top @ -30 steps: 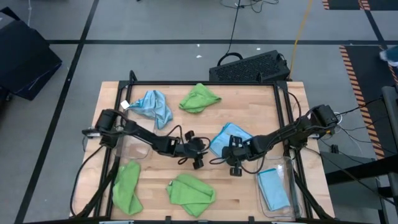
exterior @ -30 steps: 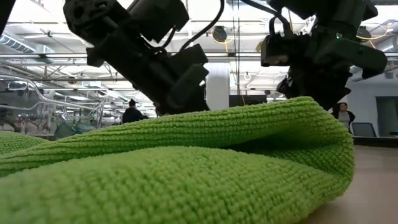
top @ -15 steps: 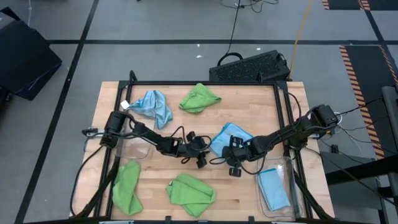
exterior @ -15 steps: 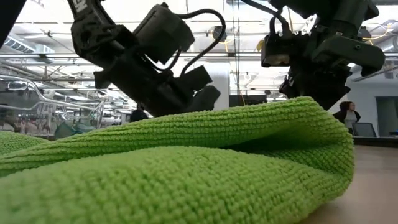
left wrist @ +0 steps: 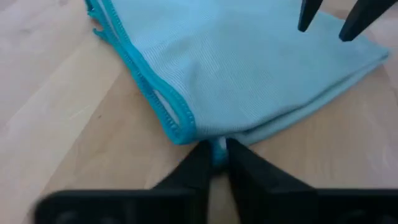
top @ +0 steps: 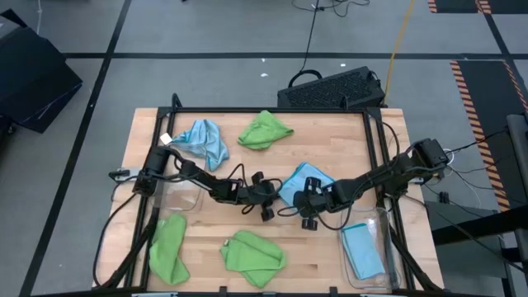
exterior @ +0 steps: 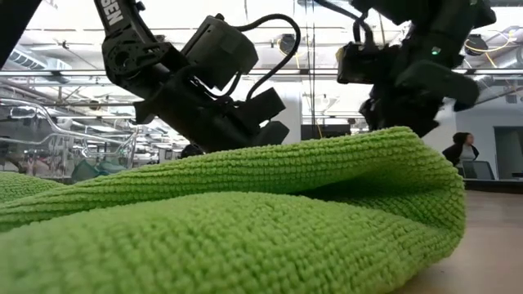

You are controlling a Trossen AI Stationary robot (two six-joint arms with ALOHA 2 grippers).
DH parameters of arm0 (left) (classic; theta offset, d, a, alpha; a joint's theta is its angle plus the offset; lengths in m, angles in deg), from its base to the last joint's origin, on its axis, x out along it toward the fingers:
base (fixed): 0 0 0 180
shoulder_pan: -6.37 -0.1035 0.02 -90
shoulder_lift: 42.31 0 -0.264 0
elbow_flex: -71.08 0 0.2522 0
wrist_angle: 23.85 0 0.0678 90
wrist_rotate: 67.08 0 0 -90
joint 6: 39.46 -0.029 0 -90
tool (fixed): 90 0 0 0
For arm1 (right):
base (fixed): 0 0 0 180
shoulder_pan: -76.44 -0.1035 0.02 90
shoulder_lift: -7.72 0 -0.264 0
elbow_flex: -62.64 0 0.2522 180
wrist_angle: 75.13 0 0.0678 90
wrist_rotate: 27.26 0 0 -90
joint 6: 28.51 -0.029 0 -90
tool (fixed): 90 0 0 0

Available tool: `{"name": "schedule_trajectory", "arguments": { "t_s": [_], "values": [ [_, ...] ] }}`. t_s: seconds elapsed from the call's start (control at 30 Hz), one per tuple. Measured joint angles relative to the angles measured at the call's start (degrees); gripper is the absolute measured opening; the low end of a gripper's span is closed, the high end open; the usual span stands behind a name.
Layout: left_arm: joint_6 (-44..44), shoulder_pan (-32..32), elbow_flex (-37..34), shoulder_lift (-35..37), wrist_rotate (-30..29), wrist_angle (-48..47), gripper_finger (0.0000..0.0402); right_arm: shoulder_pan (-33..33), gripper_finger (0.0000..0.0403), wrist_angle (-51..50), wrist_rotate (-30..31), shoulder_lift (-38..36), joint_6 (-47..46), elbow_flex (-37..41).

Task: Sort microfiber towel by color & place in baskets
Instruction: Fold the right blue microfiber towel

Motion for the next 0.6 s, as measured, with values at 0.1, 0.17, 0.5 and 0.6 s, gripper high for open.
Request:
{"name": "schedule_trajectory", "arguments": {
  "t_s": [0.1,0.17,0.5,0.6],
  "values": [
    [1.1,-0.2,0.0,0.0,0.0,0.0,0.0012,0.8,0.0095,1.2,-0.5,0.0,0.1,0.0],
    [1.8,-0.3,0.0,0.0,0.0,-0.1,0.0017,0.8,0.0095,2.9,-0.6,0.0,0.9,0.0],
    [2.1,0.2,0.0,0.0,-0.9,-0.3,0.0015,0.8,0.0095,10.5,-4.5,0.0,-2.3,8.3],
    [2.1,0.5,0.0,0.0,-0.9,-0.8,0.0016,-0.1,0.0095,11.2,-8.5,-0.3,-3.2,9.6]
  ]
}}
